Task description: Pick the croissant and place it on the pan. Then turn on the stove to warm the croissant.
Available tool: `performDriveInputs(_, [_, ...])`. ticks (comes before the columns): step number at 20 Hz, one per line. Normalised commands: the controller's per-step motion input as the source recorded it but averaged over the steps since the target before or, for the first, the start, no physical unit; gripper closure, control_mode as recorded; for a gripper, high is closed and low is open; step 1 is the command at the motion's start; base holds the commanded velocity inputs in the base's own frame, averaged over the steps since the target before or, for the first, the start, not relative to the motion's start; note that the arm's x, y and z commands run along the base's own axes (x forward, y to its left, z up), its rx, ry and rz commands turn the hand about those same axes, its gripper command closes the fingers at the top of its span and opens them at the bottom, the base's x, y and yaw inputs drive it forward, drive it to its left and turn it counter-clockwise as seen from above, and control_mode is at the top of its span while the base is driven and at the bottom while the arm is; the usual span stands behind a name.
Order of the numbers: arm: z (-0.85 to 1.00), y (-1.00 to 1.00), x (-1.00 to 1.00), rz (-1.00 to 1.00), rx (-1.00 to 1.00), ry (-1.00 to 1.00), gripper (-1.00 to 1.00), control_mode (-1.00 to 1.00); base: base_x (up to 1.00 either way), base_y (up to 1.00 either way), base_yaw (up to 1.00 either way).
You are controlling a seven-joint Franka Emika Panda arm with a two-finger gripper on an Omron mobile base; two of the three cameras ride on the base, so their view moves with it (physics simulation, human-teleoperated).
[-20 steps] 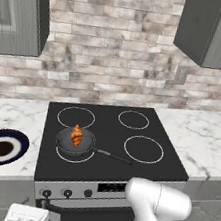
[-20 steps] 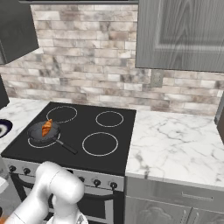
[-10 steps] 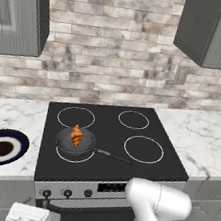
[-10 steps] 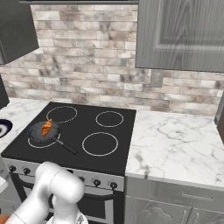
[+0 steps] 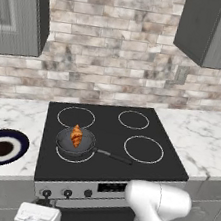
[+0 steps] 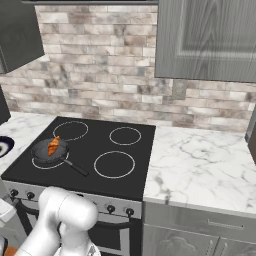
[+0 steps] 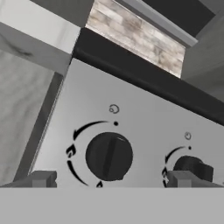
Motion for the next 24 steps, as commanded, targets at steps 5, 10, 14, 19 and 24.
performDriveInputs(5, [0.0,0.0,0.21,0.0,0.0,0.0,-1.0,-1.0,0.0,0.0,0.0])
performDriveInputs(10, [-0.01,0.0,0.46,0.0,0.0,0.0,-1.0,-1.0,0.0,0.0,0.0])
performDriveInputs(14, [-0.05,0.0,0.46,0.0,0.0,0.0,-1.0,-1.0,0.0,0.0,0.0])
performDriveInputs(19, [-0.02,-0.06,0.41,0.0,0.0,0.0,-1.0,-1.0,0.0,0.0,0.0])
performDriveInputs(24, [0.0,-0.27,0.3,0.0,0.0,-0.01,-1.0,-1.0,0.0,0.0,0.0])
